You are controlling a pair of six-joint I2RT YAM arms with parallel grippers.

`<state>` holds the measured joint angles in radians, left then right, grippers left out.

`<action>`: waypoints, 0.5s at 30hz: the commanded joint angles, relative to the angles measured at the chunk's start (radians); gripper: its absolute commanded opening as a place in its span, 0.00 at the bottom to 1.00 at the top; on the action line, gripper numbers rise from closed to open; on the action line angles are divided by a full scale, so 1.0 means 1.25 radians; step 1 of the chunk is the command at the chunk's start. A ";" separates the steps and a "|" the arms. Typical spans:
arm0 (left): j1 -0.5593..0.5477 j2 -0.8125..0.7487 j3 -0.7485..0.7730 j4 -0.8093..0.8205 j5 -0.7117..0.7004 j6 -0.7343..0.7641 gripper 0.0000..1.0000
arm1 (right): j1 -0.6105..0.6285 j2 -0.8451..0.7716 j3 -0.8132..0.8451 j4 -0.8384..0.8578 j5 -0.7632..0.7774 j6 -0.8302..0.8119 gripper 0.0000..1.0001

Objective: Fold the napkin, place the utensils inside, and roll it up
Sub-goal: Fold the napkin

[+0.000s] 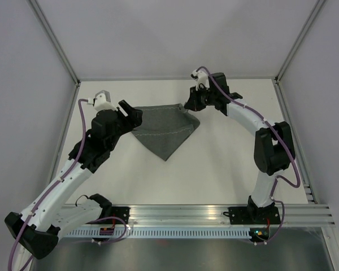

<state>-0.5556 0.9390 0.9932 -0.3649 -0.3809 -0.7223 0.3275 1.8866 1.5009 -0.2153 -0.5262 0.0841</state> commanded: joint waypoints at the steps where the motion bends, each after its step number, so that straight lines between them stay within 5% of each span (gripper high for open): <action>1: 0.005 -0.014 0.007 0.022 0.019 0.004 0.76 | 0.074 -0.061 -0.029 -0.026 0.022 -0.114 0.15; 15: 0.005 -0.016 0.014 0.016 0.021 0.006 0.76 | 0.267 -0.082 -0.062 -0.072 0.179 -0.278 0.14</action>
<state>-0.5556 0.9310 0.9932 -0.3649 -0.3641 -0.7223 0.6525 1.8381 1.4330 -0.3042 -0.3626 -0.1871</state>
